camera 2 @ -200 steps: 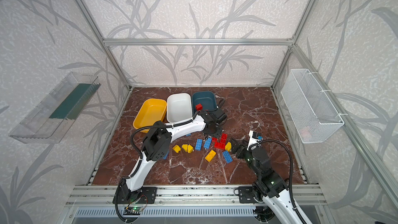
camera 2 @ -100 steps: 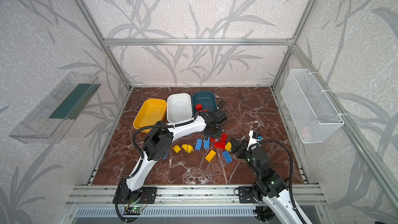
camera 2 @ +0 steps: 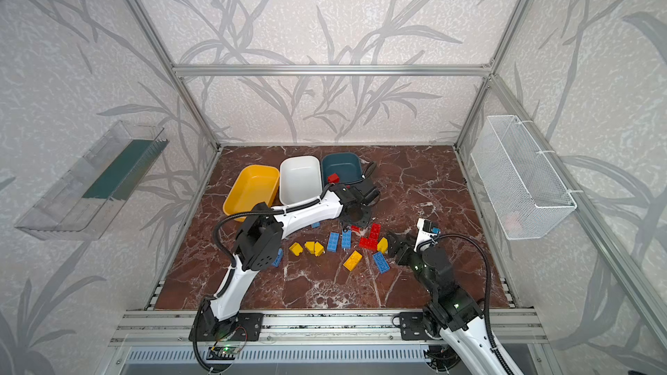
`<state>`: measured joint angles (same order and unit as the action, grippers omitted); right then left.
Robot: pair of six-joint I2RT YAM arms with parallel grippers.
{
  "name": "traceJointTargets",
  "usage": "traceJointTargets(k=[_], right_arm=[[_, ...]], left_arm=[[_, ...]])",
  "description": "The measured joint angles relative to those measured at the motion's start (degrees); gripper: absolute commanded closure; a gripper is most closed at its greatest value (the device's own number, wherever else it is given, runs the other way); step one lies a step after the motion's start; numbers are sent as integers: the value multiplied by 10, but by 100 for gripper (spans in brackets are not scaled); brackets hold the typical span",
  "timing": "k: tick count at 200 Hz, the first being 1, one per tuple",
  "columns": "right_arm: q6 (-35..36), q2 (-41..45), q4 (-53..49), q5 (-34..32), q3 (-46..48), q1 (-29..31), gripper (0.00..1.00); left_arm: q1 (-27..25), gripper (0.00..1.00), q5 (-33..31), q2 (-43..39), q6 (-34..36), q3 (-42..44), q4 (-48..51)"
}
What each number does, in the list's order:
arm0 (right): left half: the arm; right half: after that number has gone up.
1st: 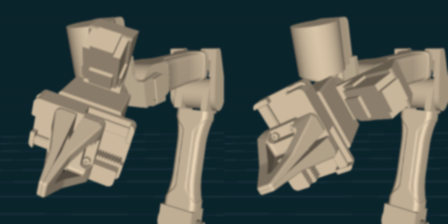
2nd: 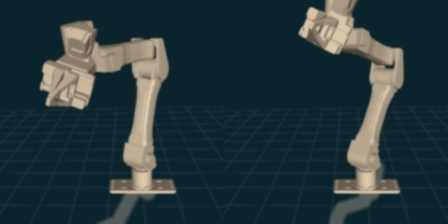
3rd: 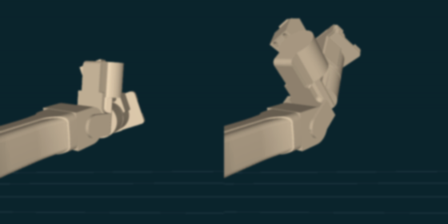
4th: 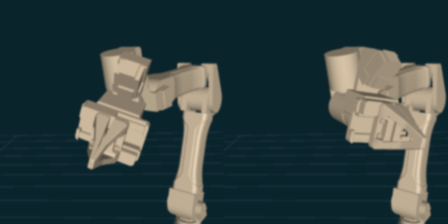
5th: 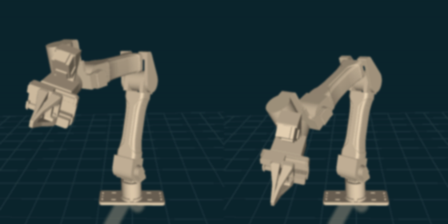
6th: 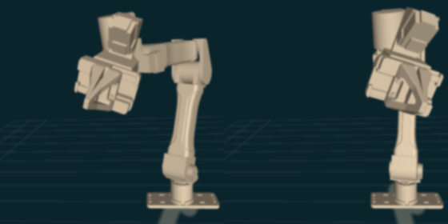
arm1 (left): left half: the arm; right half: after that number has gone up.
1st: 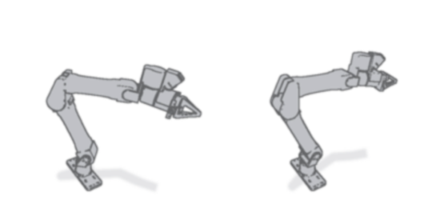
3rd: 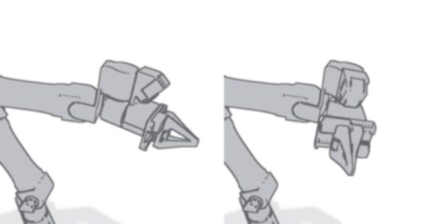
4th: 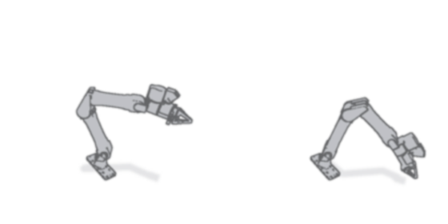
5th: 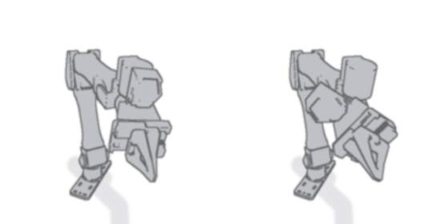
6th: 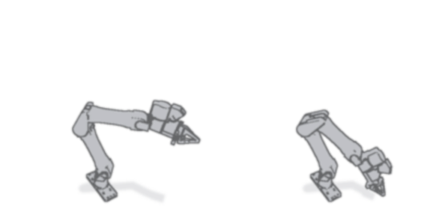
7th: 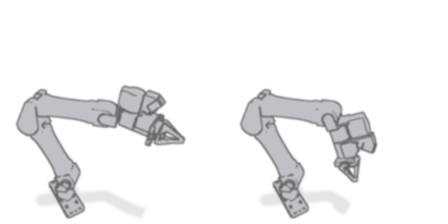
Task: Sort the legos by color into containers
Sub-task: 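Carry the red brick over the teal tub and open the left gripper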
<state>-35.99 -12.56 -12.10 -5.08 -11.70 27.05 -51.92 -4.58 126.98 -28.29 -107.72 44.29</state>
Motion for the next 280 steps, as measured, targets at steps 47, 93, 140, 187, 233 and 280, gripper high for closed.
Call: traceJointTargets(k=[47, 93, 140, 187, 233, 280], right_arm=[[0, -2, 0, 0, 0, 0, 20], [0, -12, 1, 1, 0, 0, 19], [0, -21, 3, 2, 0, 0, 19], [0, -22, 3, 2, 0, 0, 19], [0, -22, 3, 0, 0, 0, 19], [-19, -71, 1, -7, -3, 0, 20]], left_arm=[[27, 68, -31, -22, 20, -85, 26], [92, 68, -23, -9, 29, -155, 54], [147, 67, -11, 59, 31, -249, 81], [159, 55, 0, 104, 31, -267, 102], [160, 31, 1, 109, 31, -289, 117], [160, 26, -1, 99, 30, -287, 127]])
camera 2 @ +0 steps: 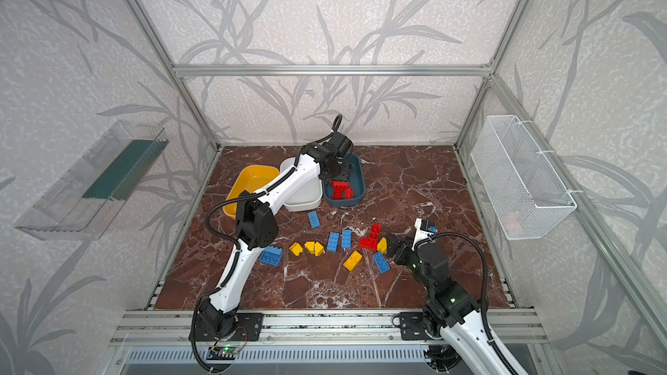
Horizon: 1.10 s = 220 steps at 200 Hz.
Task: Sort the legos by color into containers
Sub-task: 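Carry the red brick over the teal tub and open the left gripper, then withdraw the left gripper while the right gripper reaches the red brick cluster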
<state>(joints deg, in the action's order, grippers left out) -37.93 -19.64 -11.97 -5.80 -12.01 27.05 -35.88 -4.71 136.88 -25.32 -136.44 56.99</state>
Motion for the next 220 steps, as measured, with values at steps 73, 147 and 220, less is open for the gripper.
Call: traceJointTargets(k=[73, 147, 220], right_arm=[[1, -238, -44, -8, -142, 1, 21], [-28, -393, -111, -98, -267, 97, 17], [-91, -566, -143, -152, -355, 117, 23]], left_arm=[[-12, 24, -25, -247, -19, 207, -27], [-35, 3, -49, -544, -29, 476, -81], [-34, 1, -89, -764, -14, 666, -90]])
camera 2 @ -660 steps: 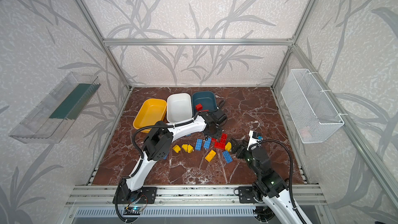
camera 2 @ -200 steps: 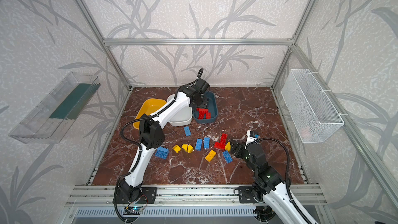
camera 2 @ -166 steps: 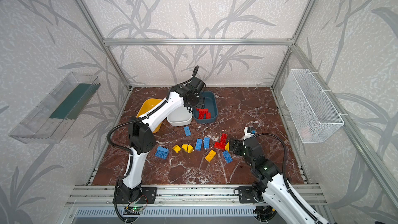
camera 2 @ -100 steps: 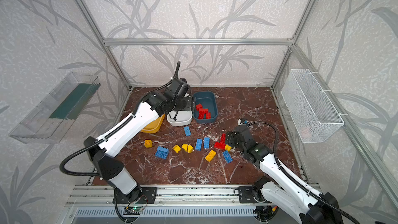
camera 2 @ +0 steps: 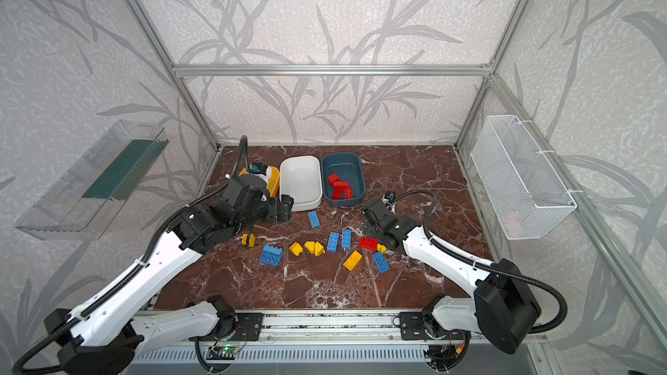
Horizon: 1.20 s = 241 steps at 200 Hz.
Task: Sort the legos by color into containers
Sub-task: 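Withdraw the left gripper while the right gripper reaches the red brick cluster, then grasp a red 2x4 brick with the right gripper and lift it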
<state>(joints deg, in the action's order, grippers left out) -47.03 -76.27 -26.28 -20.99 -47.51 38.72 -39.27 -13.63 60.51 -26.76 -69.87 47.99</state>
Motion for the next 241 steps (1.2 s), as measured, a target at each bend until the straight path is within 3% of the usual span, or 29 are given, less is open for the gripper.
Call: traceJointTargets(k=[81, 135, 185, 206, 241], right_arm=[[-49, -123, -14, -26, -54, 1, 31], [-73, -184, -13, -20, -66, -1, 37], [-80, -222, -9, -6, -83, -5, 52], [-80, -229, -5, 3, -84, -7, 66], [-77, -230, 0, 12, -84, -11, 69]], left_arm=[[0, 1, 9, -66, 17, 122, 4], [0, 1, 30, -76, 19, 127, -1], [0, 1, 30, -87, 28, 127, 0], [0, 1, 30, -87, 28, 127, 0], [0, 1, 30, -87, 28, 127, 0]])
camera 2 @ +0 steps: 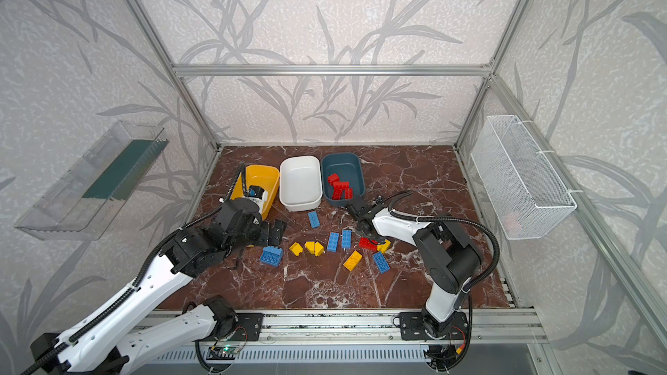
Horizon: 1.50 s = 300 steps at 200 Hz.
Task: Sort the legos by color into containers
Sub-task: 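Grasp a red 2x4 brick with the right gripper and lift it, then carry the red brick over the teal tub and open the right gripper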
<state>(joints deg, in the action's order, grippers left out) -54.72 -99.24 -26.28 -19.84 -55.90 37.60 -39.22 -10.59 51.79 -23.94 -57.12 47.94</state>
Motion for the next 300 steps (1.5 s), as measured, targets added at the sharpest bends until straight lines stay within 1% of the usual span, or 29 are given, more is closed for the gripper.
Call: traceJointTargets(k=[43, 50, 59, 110, 155, 178, 211, 245, 273, 300], right_arm=[[11, -4, -16, 18, -22, -2, 69], [15, -7, -22, 21, -32, -2, 73], [27, -10, -25, 26, -45, -2, 74], [129, -12, -41, 60, -117, -2, 73], [231, -12, -44, 96, -185, -2, 71], [275, -17, -50, 114, -243, -2, 71], [322, -65, -62, 140, -364, -2, 70], [343, -138, -84, 168, -466, -8, 70], [344, -193, -98, 194, -512, -25, 69], [339, -233, -106, 212, -529, -44, 65]], left_arm=[[0, 1, 0, -1, 0, 0, 0], [0, 1, 0, -2, 0, 0, 0], [0, 1, 0, -5, 0, 1, 0], [0, 1, -3, -34, 0, 7, -1], [0, 1, -3, -29, 0, 7, -1], [0, 1, -3, -25, 0, 7, -1], [0, 1, -4, -22, 3, 7, -1], [0, 1, -4, -19, 9, 7, 0], [0, 1, -3, -18, 12, 7, 0], [0, 1, -3, -18, 15, 7, 0]])
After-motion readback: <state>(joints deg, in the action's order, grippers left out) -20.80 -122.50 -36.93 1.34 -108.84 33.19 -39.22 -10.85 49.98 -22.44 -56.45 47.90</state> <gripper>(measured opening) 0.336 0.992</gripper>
